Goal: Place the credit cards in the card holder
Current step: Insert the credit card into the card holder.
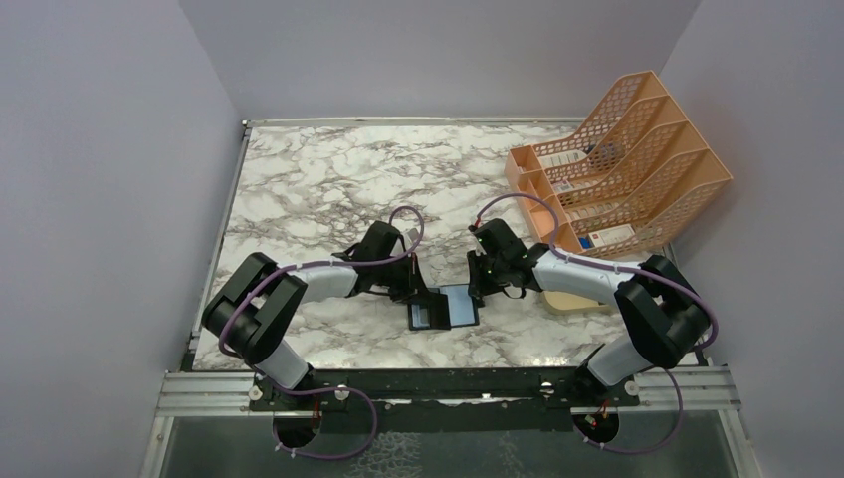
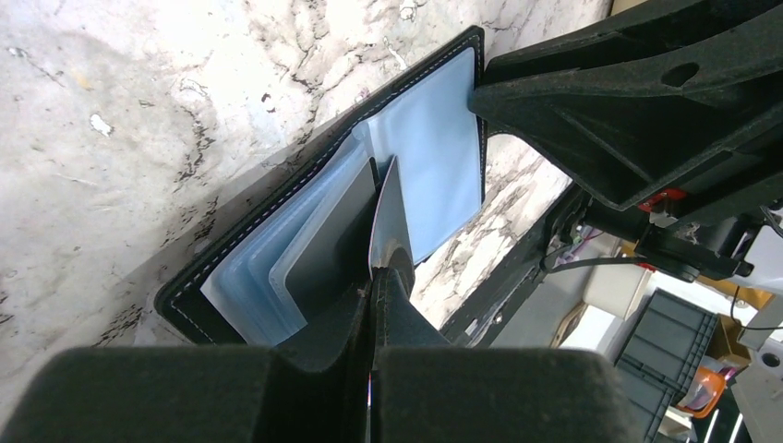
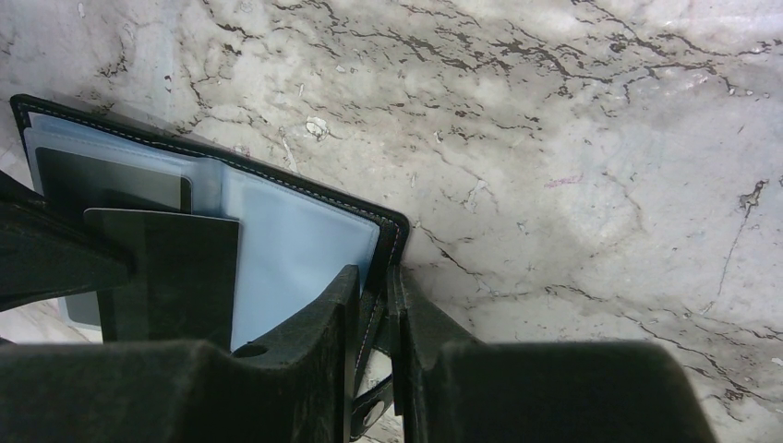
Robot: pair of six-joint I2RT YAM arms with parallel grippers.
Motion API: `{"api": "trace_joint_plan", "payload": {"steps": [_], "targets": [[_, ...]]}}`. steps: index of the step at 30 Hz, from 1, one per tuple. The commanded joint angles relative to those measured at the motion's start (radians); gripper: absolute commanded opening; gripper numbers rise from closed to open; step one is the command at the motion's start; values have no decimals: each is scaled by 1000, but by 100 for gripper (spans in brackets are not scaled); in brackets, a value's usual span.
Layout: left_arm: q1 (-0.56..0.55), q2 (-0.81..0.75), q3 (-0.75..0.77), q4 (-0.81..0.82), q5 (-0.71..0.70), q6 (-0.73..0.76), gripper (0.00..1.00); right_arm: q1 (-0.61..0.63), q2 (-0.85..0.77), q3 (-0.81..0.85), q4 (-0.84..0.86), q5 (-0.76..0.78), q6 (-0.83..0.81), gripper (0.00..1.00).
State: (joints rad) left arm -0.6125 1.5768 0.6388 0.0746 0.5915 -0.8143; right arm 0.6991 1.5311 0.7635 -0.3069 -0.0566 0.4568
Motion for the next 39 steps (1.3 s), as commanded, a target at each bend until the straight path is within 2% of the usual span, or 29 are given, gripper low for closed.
{"api": "trace_joint_plan", "payload": {"steps": [1, 16, 39], "targets": [[5, 20, 22, -65, -22, 42, 0, 4, -13, -11, -20, 43, -22, 18], [13, 19, 43, -119, -51, 66, 0, 4, -12, -9, -18, 44, -30, 18], [13, 68, 48, -32, -101, 25, 0, 4, -19, -21, -10, 37, -20, 17]]}}
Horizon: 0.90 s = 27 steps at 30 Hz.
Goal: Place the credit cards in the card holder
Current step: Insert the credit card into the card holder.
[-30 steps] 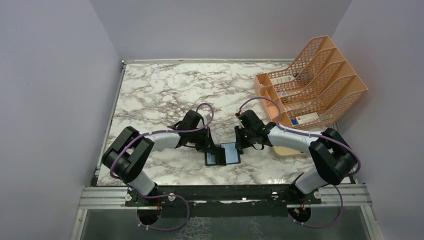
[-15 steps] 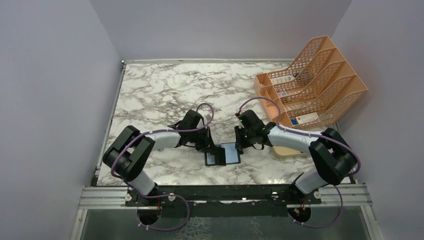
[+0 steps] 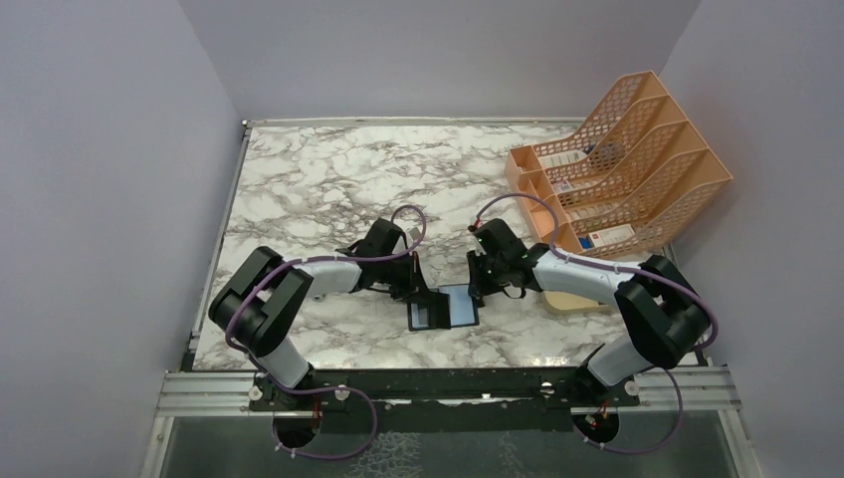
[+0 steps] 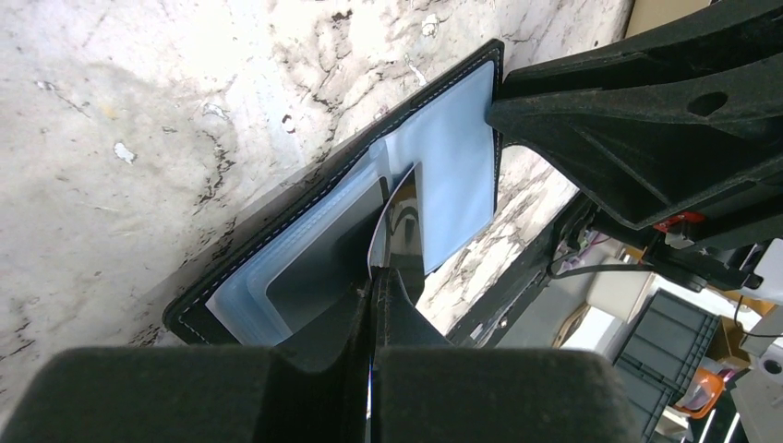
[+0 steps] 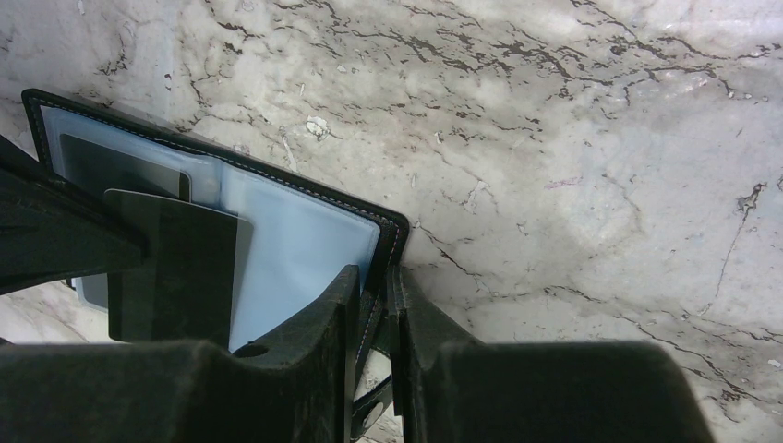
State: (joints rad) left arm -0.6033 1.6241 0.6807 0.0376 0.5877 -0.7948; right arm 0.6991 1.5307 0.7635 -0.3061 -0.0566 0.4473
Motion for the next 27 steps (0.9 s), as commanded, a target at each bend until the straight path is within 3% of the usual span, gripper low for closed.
{"api": "trace_joint_plan", "payload": {"steps": [1, 16, 27], "targets": [[4, 17, 5, 8, -103, 4, 0, 4, -21, -24, -12, 38, -11, 17], [4, -3, -6, 39, -158, -21, 0, 4, -28, -24, -10, 32, 2, 17], [4, 19, -39, 117, -116, -56, 0, 4, -26, -29, -9, 32, 10, 16]]}}
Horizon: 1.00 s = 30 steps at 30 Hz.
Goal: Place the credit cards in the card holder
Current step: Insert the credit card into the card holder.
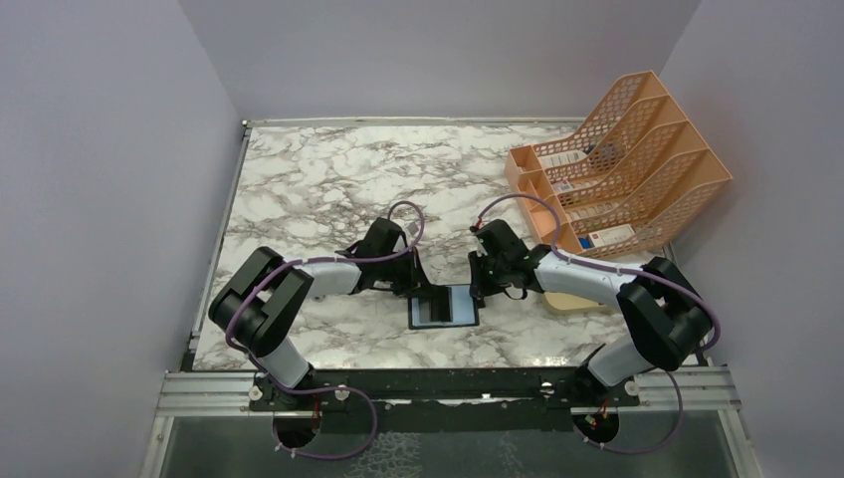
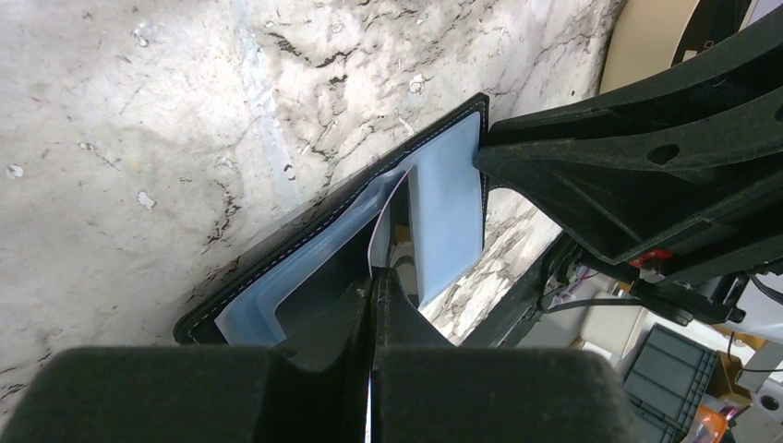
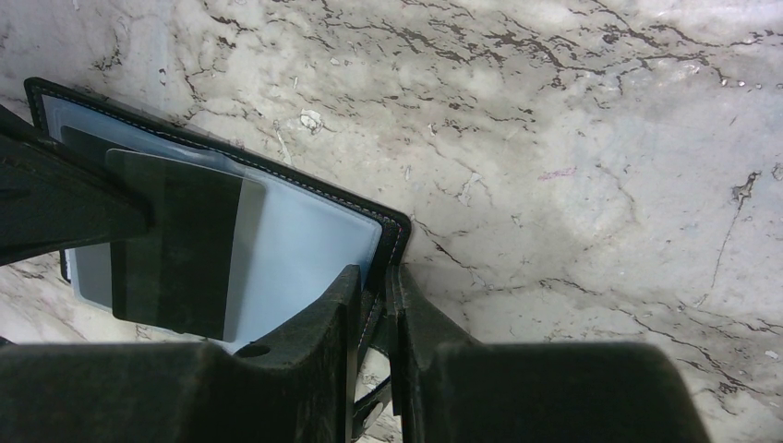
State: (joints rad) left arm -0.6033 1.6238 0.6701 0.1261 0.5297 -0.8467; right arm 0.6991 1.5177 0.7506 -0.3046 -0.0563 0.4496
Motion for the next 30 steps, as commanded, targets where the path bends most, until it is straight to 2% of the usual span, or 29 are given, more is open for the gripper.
{"api": "trace_joint_plan", "payload": {"steps": [1, 19, 21, 25, 30], "targets": [[4, 19, -32, 32, -56, -7, 0, 4, -11, -16, -11, 31, 10, 16], [-24, 28, -65, 129, -46, -70, 0, 5, -11, -12, 4, 7, 81, 16], [-26, 17, -64, 128, -51, -70, 3, 4, -21, -7, -1, 4, 87, 18], [-27, -23, -54, 78, -77, -49, 21, 4, -56, 14, -11, -17, 93, 23], [-27, -90, -21, -48, -131, 7, 35, 4, -109, 7, -1, -88, 100, 28]]}}
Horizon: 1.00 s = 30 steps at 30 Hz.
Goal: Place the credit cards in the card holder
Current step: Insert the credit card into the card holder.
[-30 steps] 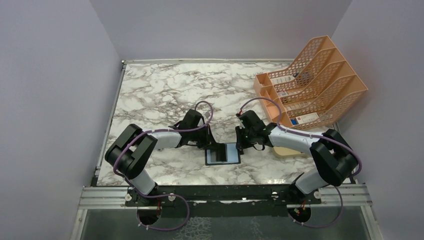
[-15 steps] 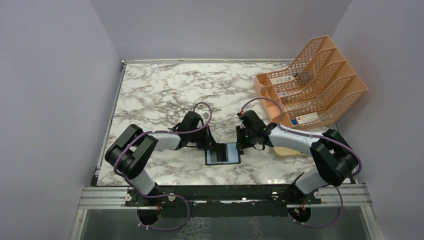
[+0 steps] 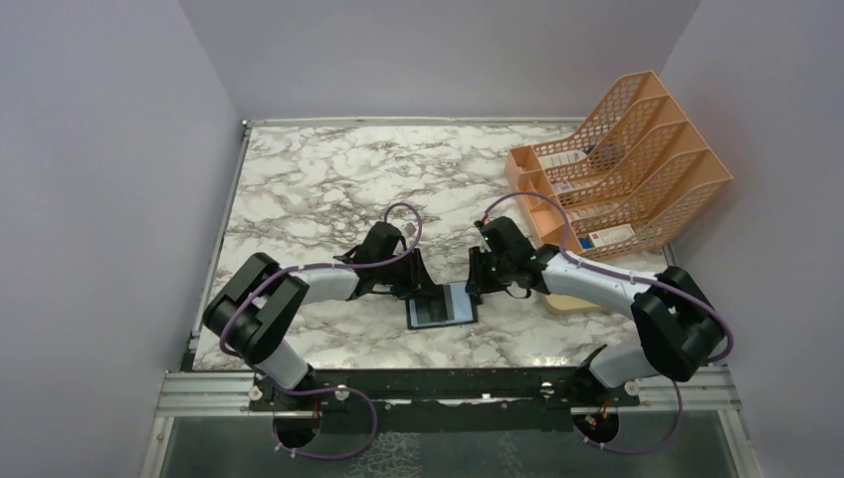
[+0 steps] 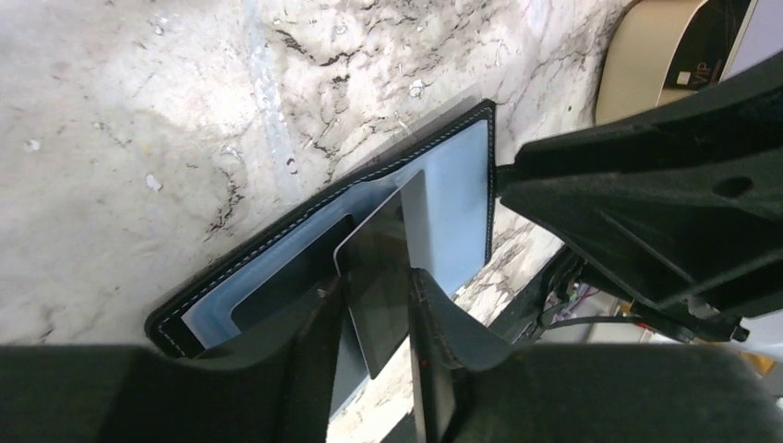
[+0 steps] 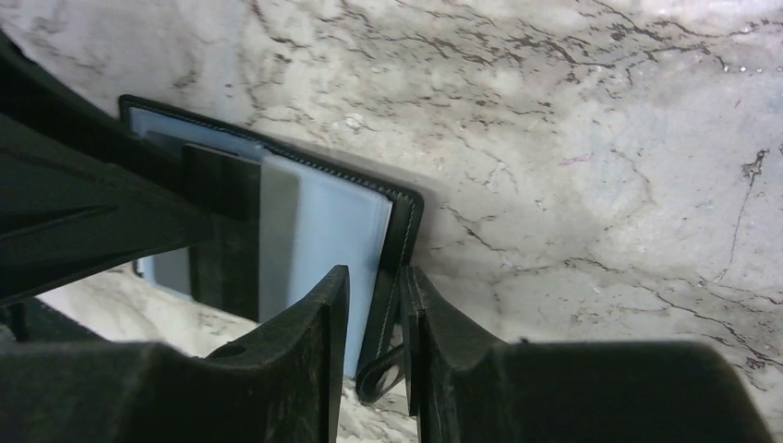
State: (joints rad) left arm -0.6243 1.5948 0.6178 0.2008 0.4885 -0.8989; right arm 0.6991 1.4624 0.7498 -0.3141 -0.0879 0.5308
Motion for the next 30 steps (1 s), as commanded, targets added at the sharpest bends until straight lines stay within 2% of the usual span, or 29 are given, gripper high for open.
{"api": "trace_joint_plan", "payload": {"steps": [1, 9, 22, 30], "targets": [[-5, -75, 33, -137, -100, 63, 37, 4, -60, 5, 6, -58, 21, 28], [-5, -106, 23, -147, -91, 53, 49, 4, -51, -29, 33, -77, 28, 26], [-6, -44, -33, 26, 27, -29, 51, 4, 0, -51, 70, -100, 37, 24], [-37, -19, -22, 46, 28, -53, 51, 4, -7, -70, 99, -100, 61, 22]]}}
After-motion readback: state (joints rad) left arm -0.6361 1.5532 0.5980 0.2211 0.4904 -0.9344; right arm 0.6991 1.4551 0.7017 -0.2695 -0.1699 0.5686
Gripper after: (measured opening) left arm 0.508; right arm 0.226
